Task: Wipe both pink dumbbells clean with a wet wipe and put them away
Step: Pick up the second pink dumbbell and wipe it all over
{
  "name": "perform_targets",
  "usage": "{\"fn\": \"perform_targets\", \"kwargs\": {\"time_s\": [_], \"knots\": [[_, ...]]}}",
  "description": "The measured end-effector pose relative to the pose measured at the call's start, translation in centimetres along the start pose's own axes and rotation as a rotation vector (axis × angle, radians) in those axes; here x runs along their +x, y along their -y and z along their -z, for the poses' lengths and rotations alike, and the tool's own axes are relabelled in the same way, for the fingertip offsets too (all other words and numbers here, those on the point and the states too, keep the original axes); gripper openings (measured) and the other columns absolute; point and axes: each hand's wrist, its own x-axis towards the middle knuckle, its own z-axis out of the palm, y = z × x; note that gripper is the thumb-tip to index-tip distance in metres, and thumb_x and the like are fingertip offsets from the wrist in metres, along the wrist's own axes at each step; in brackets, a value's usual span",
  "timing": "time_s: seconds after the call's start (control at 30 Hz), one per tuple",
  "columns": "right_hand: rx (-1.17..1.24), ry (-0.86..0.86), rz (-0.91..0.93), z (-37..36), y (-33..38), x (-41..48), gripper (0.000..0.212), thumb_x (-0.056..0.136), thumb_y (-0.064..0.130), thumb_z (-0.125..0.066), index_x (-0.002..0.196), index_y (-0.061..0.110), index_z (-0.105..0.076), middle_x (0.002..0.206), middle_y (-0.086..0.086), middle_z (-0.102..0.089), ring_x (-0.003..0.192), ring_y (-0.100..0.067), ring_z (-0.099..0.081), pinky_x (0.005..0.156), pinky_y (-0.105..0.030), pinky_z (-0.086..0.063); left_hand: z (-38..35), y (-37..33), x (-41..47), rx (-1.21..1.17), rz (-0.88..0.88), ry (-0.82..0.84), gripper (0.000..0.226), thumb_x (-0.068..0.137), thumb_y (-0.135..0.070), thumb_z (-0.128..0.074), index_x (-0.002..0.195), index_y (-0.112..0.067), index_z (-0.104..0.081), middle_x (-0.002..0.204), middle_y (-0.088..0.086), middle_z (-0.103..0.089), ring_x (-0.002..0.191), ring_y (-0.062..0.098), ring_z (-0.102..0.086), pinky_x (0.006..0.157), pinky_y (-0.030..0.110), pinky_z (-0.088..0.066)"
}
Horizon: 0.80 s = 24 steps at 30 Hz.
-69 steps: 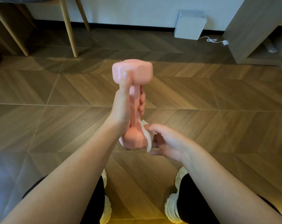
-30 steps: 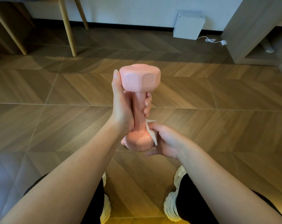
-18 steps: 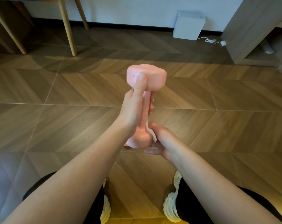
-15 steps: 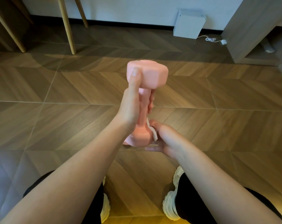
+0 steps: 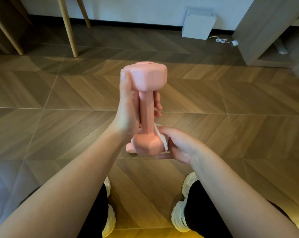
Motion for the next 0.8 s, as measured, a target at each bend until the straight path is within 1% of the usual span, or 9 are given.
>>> {"fn": "perform_targets", "kwargs": {"time_s": [0.1, 0.13, 0.2, 0.3, 0.37, 0.47, 0.53, 0.67, 0.8], "knots": [[0.072, -0.074, -0.010, -0.3, -0.3, 0.1, 0.023, 0.095, 0.035, -0.051, 0.109, 0.030, -0.069, 0.091, 0.003, -0.067, 0.084, -0.016, -0.063, 0.096, -0.049, -0.054, -0.5, 0.3, 0.1, 0.246, -0.002, -0.176, 0.084, 0.064, -0.085, -0.031, 0.082, -0.006, -0.052, 0.072, 0.011, -0.053, 0.061, 0.023, -0.052, 0.063, 0.038, -0.047], [0.100, -0.090, -0.021, -0.4, -0.3, 0.1, 0.020, 0.096, 0.033, -0.050, 0.104, 0.030, -0.068, 0.089, 0.003, -0.066, 0.082, -0.016, -0.062, 0.096, -0.050, -0.053, -0.6, 0.4, 0.1, 0.274, 0.006, -0.211, 0.081, 0.062, -0.085, -0.034, 0.081, -0.009, -0.052, 0.071, 0.010, -0.052, 0.059, 0.022, -0.051, 0.062, 0.038, -0.046], [0.111, -0.093, -0.054, -0.9, -0.3, 0.2, 0.017, 0.096, 0.034, -0.051, 0.102, 0.029, -0.066, 0.089, 0.002, -0.066, 0.083, -0.017, -0.064, 0.094, -0.050, -0.055, -0.8, 0.5, -0.2, 0.264, 0.018, -0.236, 0.075, 0.061, -0.086, -0.036, 0.072, -0.013, -0.051, 0.064, 0.005, -0.049, 0.055, 0.019, -0.046, 0.057, 0.036, -0.042], [0.051, -0.046, -0.091, -1.6, 0.1, -0.1, 0.018, 0.094, 0.041, -0.054, 0.096, 0.027, -0.066, 0.089, 0.001, -0.069, 0.089, -0.022, -0.067, 0.090, -0.050, -0.056, -1.1, 0.2, -0.5, 0.166, 0.012, -0.181, 0.075, 0.074, -0.085, -0.028, 0.061, -0.014, -0.050, 0.057, 0.002, -0.047, 0.049, 0.017, -0.041, 0.051, 0.032, -0.036], [0.038, 0.020, -0.083, -1.3, 0.5, -0.3, 0.019, 0.095, 0.037, -0.054, 0.093, 0.025, -0.070, 0.088, -0.001, -0.071, 0.091, -0.025, -0.067, 0.089, -0.055, -0.055, -1.0, 0.0, -0.6, 0.088, 0.016, -0.152, 0.078, 0.083, -0.080, -0.018, 0.061, -0.012, -0.050, 0.055, 0.003, -0.046, 0.048, 0.018, -0.039, 0.049, 0.030, -0.034], [0.000, 0.085, -0.045, -0.5, 0.8, -0.8, 0.022, 0.096, 0.031, -0.053, 0.090, 0.021, -0.072, 0.085, -0.002, -0.071, 0.090, -0.025, -0.065, 0.093, -0.058, -0.053, -0.8, -0.2, -0.7, -0.023, 0.030, -0.124, 0.082, 0.081, -0.081, -0.012, 0.061, -0.011, -0.049, 0.053, 0.005, -0.042, 0.046, 0.020, -0.035, 0.050, 0.031, -0.031], [-0.050, 0.040, -0.044, -0.7, 0.6, -0.8, 0.022, 0.094, 0.037, -0.055, 0.087, 0.024, -0.070, 0.080, 0.001, -0.071, 0.086, -0.022, -0.065, 0.094, -0.055, -0.053, -0.7, -0.2, -0.6, -0.084, 0.034, -0.097, 0.083, 0.083, -0.081, -0.009, 0.063, -0.011, -0.048, 0.052, 0.006, -0.039, 0.045, 0.022, -0.032, 0.050, 0.032, -0.027], [-0.108, -0.018, -0.079, -1.4, 0.3, -0.6, 0.023, 0.091, 0.046, -0.060, 0.088, 0.026, -0.070, 0.088, -0.002, -0.069, 0.089, -0.024, -0.066, 0.089, -0.054, -0.056, -1.1, 0.1, -0.8, -0.078, 0.034, -0.011, 0.085, 0.087, -0.078, -0.005, 0.063, -0.009, -0.048, 0.052, 0.007, -0.039, 0.045, 0.022, -0.030, 0.048, 0.032, -0.026], [-0.071, 0.083, -0.073, -0.3, 0.7, -1.0, 0.022, 0.095, 0.036, -0.055, 0.091, 0.021, -0.070, 0.081, -0.002, -0.068, 0.080, -0.022, -0.063, 0.087, -0.051, -0.057, -0.8, -0.1, -0.8, -0.155, 0.021, 0.131, 0.086, 0.084, -0.079, -0.003, 0.065, -0.008, -0.048, 0.051, 0.006, -0.040, 0.042, 0.021, -0.032, 0.043, 0.027, -0.031]]}}
